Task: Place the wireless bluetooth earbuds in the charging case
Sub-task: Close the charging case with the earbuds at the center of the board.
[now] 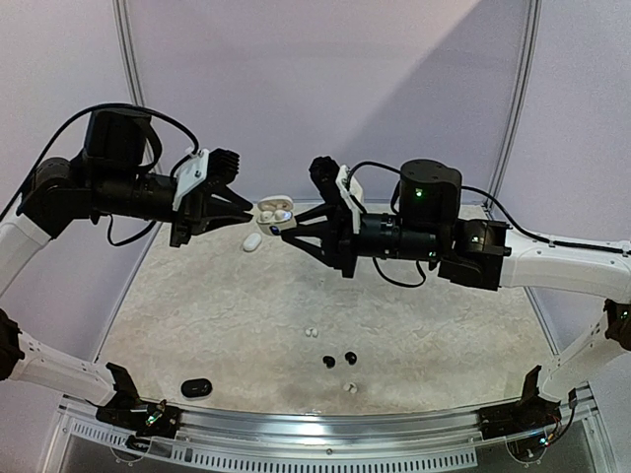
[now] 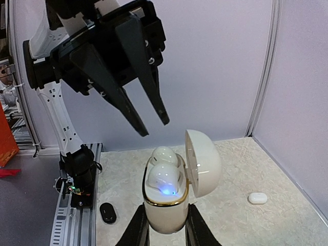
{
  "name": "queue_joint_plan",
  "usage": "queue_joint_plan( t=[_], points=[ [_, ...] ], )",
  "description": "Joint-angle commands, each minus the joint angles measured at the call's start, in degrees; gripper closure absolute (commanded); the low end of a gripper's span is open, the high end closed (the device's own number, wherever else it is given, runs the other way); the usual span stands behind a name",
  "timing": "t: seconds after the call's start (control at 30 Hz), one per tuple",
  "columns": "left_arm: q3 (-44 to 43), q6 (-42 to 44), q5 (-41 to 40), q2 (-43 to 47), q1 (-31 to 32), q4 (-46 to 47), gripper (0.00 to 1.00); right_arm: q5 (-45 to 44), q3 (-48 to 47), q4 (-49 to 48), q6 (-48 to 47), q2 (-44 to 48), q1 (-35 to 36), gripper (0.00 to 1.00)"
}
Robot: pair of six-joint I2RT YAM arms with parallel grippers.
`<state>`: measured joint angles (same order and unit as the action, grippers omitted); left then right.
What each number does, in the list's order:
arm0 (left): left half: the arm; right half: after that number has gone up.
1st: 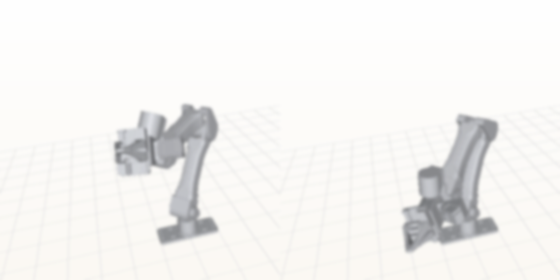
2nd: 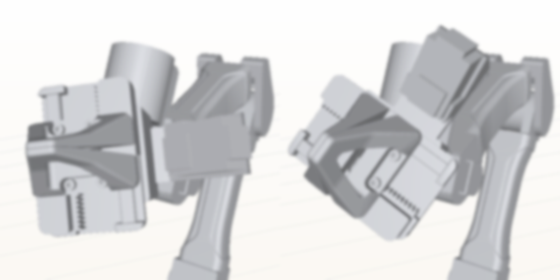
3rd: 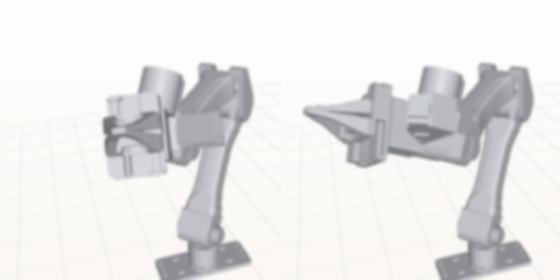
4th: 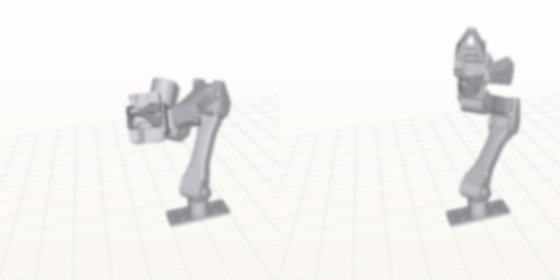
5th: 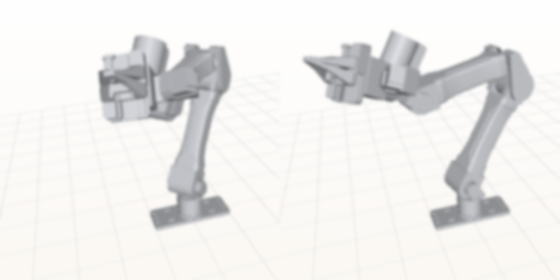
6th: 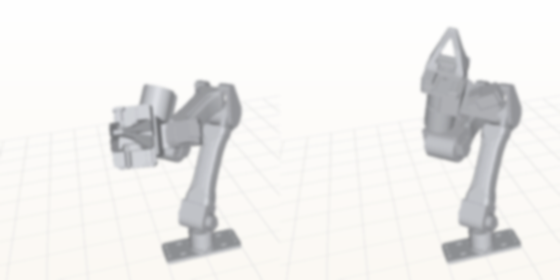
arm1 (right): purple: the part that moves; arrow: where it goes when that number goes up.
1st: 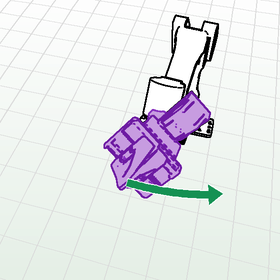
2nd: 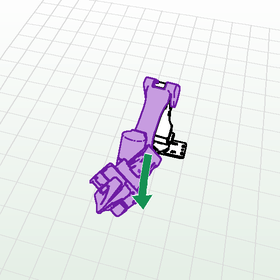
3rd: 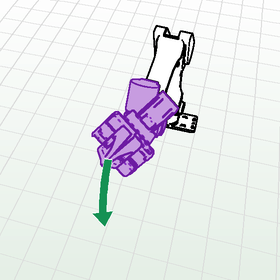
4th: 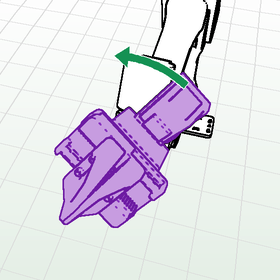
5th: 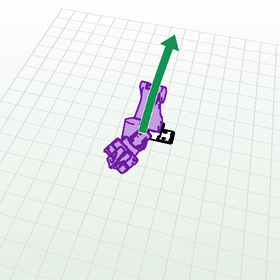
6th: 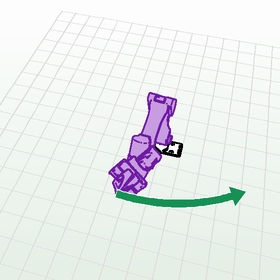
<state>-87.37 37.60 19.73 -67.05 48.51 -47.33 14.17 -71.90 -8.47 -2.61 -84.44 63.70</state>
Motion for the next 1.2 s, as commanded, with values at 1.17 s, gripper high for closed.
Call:
queue_joint_plan(
  t=[1.17],
  points=[
    [2.3,-7.1,2.4,0.9,1.3,8.2,0.85,-8.1,-6.2,5.7,-0.3,-1.7,2.9,1.00]
  ],
)
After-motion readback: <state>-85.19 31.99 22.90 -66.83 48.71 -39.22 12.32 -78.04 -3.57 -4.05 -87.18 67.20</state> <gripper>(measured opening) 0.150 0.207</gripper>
